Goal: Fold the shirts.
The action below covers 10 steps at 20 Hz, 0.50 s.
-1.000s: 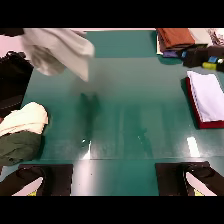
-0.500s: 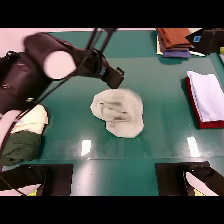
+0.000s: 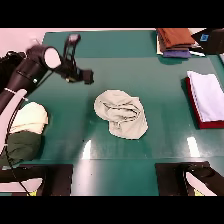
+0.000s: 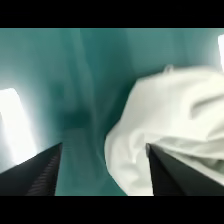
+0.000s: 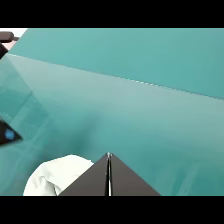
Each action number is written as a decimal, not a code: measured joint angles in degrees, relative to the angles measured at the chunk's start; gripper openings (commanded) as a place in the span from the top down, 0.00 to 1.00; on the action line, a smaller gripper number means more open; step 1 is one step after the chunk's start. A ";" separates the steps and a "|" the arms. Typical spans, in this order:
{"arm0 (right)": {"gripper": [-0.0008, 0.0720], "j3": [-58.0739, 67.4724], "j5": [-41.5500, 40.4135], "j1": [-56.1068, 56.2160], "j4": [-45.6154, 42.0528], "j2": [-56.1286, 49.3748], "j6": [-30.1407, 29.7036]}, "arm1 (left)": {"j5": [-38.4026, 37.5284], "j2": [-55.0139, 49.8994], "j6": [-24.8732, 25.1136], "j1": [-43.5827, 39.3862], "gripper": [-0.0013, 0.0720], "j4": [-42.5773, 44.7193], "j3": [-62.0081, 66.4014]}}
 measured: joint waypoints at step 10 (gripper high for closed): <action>0.95 -0.11 10.08 -1.40 0.11 -6.19 0.00 | 11.30 -3.96 6.36 -2.89 0.95 -18.29 -19.69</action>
